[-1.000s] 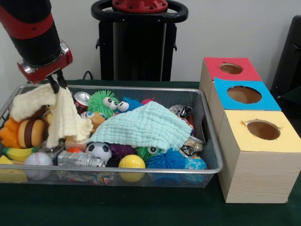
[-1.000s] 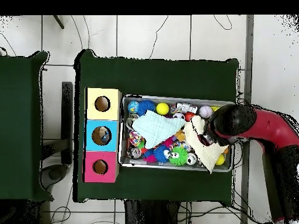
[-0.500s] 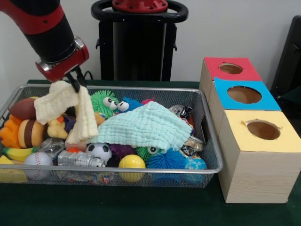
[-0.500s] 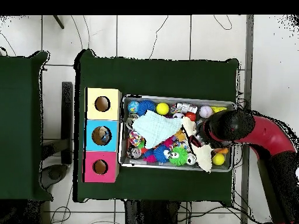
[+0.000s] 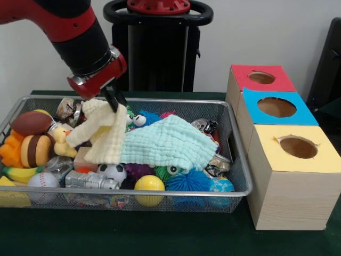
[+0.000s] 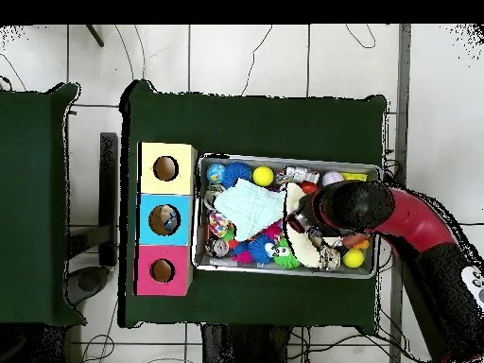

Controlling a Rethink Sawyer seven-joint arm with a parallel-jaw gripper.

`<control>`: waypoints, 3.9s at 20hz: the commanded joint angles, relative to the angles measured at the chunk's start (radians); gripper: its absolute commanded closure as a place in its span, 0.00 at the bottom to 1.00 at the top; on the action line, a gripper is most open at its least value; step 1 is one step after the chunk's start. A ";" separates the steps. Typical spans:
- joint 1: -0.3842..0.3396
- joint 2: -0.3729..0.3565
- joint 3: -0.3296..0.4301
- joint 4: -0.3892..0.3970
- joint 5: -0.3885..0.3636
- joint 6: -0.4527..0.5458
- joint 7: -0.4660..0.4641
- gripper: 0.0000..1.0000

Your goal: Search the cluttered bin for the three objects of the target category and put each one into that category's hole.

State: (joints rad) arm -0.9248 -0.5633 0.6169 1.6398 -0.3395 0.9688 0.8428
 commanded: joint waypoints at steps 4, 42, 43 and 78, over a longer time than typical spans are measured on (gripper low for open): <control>-0.011 0.044 0.087 0.078 0.061 -0.080 0.033 1.00; 0.211 0.103 -0.142 0.002 -0.055 -0.279 0.146 0.00; 0.212 0.103 -0.143 0.002 -0.055 -0.281 0.145 0.00; 0.211 0.109 -0.165 -0.177 -0.186 -0.325 0.018 0.00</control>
State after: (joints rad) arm -0.7034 -0.5335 0.4926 1.5725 -0.4424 0.7059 0.8430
